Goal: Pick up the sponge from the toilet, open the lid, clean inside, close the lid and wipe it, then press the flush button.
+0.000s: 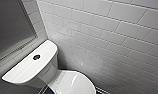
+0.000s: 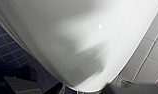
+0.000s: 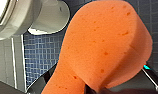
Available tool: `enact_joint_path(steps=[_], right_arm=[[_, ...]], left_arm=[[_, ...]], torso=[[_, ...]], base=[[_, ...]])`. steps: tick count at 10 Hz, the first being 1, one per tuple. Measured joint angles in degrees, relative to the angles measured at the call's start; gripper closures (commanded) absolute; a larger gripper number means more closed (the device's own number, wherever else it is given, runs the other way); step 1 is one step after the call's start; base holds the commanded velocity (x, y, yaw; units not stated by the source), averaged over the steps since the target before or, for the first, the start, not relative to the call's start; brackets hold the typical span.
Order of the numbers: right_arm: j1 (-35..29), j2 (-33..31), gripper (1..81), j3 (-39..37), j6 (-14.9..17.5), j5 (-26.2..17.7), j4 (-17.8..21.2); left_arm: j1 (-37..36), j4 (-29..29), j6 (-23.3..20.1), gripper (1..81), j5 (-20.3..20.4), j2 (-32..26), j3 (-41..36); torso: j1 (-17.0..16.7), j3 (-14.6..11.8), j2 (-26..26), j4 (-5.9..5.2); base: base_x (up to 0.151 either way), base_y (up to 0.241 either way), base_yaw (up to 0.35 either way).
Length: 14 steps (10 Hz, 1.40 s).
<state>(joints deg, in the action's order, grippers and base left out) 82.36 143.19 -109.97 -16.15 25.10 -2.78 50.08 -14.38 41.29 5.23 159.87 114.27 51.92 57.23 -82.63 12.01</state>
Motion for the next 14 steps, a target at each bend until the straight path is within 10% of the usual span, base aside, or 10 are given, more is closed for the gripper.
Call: enact_joint_path(steps=[14], right_arm=[[-0.28, 0.22, 81.1, 0.10, 0.01, -0.02, -0.02]], left_arm=[[-0.37, 0.15, 2.76, 1.0, 1.57, -2.78, -6.30]], torso=[[0.00, 0.02, 0.00, 0.00]], base=[[0.000, 0.000, 0.000]])
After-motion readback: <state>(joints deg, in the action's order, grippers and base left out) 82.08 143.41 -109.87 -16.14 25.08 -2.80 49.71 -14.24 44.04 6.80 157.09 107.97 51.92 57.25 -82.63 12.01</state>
